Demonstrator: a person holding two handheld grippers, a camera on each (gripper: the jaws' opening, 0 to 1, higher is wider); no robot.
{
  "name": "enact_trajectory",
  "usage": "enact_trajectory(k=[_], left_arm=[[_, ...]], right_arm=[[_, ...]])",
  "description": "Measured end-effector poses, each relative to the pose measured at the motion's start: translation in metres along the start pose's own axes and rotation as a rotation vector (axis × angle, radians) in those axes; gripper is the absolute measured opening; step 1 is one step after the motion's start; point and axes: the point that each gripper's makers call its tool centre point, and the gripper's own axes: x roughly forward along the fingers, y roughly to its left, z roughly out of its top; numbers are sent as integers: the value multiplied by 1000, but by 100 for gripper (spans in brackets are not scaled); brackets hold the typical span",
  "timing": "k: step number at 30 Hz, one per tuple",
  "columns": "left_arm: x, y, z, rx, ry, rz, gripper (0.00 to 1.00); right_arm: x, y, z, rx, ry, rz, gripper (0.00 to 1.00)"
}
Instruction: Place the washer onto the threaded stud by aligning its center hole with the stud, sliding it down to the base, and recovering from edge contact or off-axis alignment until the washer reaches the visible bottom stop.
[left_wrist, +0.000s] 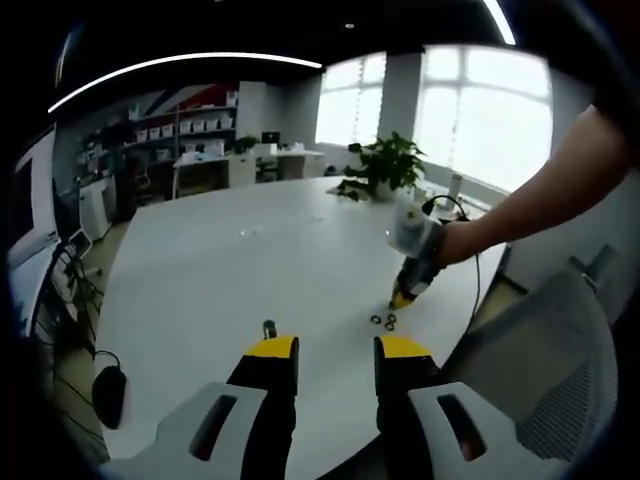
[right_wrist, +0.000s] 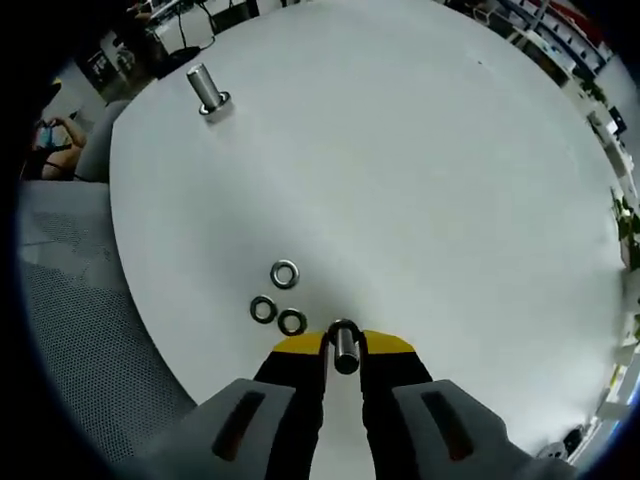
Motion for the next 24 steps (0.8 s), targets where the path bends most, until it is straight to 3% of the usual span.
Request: enact_trajectory(k=[9,17,24], left_arm=[[-1,1,1,2,-6,7,28],[0,1,0,3,0,4,28],[0,1,0,2,-1,4,28]], right_arm=[[-7,0,-6,-5,-10,-9,16],[-15,0,-10,51,-28,-15,17],[-12,9,-13,162,-52,-13,18]])
